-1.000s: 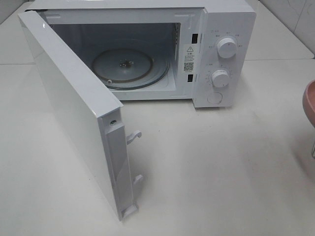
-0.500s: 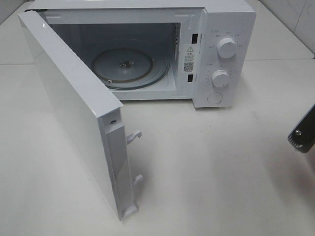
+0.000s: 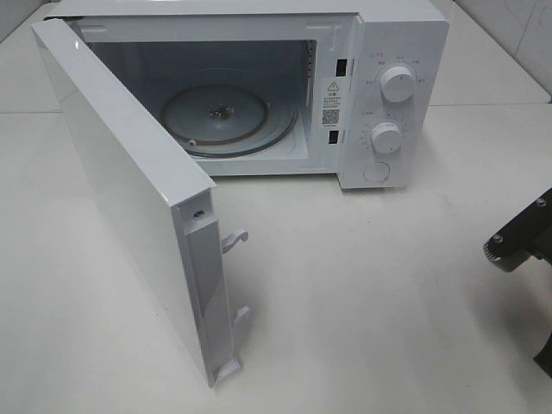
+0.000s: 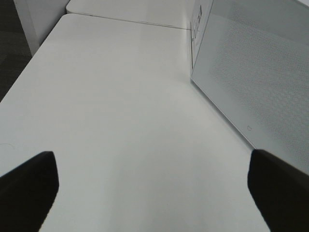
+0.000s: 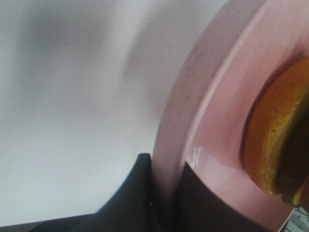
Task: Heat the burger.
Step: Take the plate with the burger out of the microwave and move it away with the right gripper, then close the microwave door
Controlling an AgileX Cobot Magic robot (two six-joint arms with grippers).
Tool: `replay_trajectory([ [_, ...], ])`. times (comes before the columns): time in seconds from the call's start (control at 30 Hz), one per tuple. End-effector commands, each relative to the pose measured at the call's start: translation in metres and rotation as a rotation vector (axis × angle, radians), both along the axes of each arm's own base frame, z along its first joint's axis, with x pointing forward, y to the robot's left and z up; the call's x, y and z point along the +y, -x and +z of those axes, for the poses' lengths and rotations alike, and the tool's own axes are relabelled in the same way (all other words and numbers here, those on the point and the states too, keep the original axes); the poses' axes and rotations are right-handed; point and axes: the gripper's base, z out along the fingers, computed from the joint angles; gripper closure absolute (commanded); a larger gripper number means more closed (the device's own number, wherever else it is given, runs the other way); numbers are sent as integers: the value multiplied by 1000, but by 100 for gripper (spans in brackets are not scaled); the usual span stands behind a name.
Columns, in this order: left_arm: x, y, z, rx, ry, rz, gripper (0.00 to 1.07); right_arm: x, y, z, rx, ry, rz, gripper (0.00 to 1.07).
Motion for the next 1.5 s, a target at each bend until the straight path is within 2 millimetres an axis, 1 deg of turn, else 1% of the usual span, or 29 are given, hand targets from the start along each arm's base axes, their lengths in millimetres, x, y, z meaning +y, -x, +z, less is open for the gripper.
replay_trajectory([
  [0.03, 0, 1, 0, -7, 3, 7, 6, -4, -8, -6, -4, 99, 3, 107],
  [0.07, 0, 1, 0, -7, 3, 7, 6, -4, -8, -6, -4, 99, 3, 107],
  [0.13, 0, 1, 0, -7, 3, 7, 6, -7, -11, -15, 3, 79, -46, 107],
  [0.17, 0, 1, 0, -7, 3, 7, 6, -7, -11, -15, 3, 79, -46, 107],
  [0.2, 0, 1, 0, -7, 3, 7, 6, -11, -14, -21, 9, 62, -81, 107],
  [0.4, 0, 1, 0, -7, 3, 7, 6, -19, -21, -33, 25, 28, -138, 106],
  [0.5, 0, 1, 0, -7, 3, 7, 6, -22, -27, -36, 22, -1, -163, 106],
  [0.67, 0, 1, 0, -7, 3, 7, 6, -23, -31, -40, 13, -63, -168, 105],
  [0.97, 0, 1, 0, -7, 3, 7, 6, -25, -31, -41, 15, -87, -186, 104],
  [1.13, 0, 1, 0, -7, 3, 7, 6, -24, -31, -41, 14, -93, -187, 100],
  [1.2, 0, 1, 0, -7, 3, 7, 6, -24, -31, -42, 15, -97, -197, 93],
  [1.23, 0, 1, 0, -7, 3, 7, 6, -24, -31, -42, 15, -97, -197, 93],
  [1.27, 0, 1, 0, -7, 3, 7, 6, -24, -30, -42, 18, -101, -204, 87],
  [1.3, 0, 1, 0, -7, 3, 7, 6, -23, -30, -42, 20, -107, -211, 78],
  [1.33, 0, 1, 0, -7, 3, 7, 6, -23, -30, -42, 20, -107, -211, 78],
  [1.37, 0, 1, 0, -7, 3, 7, 6, -23, -29, -42, 19, -111, -213, 73],
  [1.4, 0, 1, 0, -7, 3, 7, 6, -23, -29, -42, 19, -111, -213, 73],
  [1.43, 0, 1, 0, -7, 3, 7, 6, -22, -29, -41, 17, -119, -224, 66],
  [1.47, 0, 1, 0, -7, 3, 7, 6, -22, -28, -41, 15, -124, -230, 61],
  [1.5, 0, 1, 0, -7, 3, 7, 6, -22, -28, -41, 15, -124, -230, 61],
])
